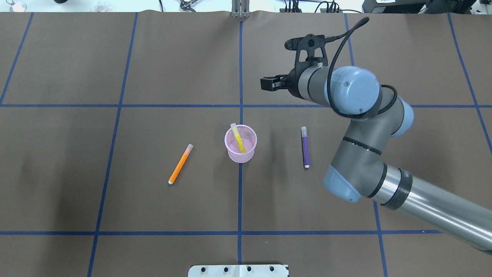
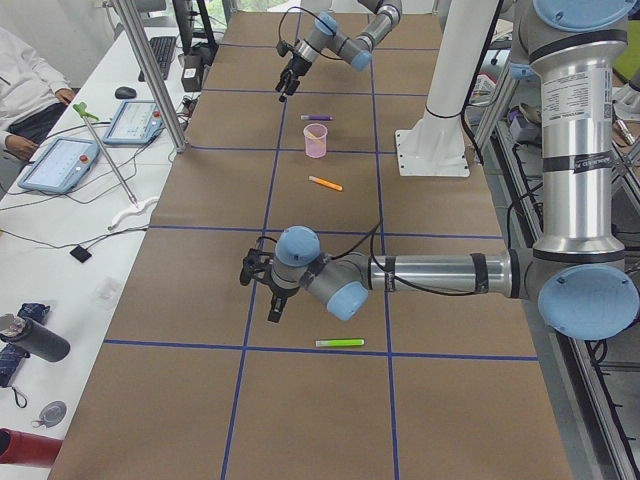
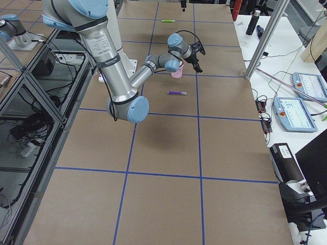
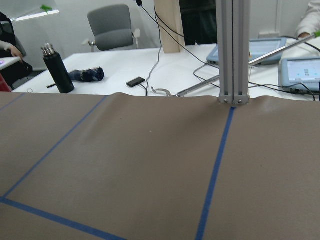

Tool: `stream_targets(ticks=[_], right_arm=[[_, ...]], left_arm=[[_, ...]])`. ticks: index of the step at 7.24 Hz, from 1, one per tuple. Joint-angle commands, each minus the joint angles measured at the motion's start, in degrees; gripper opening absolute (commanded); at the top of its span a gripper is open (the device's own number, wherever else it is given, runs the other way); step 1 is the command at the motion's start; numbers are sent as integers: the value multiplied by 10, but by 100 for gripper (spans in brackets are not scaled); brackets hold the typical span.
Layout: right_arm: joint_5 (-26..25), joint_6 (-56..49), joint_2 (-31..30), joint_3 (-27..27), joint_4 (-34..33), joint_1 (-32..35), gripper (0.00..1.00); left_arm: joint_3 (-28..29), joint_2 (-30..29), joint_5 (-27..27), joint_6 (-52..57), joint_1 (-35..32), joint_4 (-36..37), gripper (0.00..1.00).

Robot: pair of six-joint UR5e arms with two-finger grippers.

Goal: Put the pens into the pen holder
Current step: 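Raise the right gripper and withdraw it away from the cup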

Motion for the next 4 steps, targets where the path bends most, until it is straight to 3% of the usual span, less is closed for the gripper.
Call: stream_targets(ticks=[1,3,4], right_arm=[[176,-71,-3,7,-120,112,100],[263,-235,-23,5,-185,193,100],[285,-275,-49,6,-185,225,100]], left_arm=[[-5,79,0,-42,6,-49,100],[-3,87,46,-90,70,-49,100],[-3,87,76,-119,110,-49,99]])
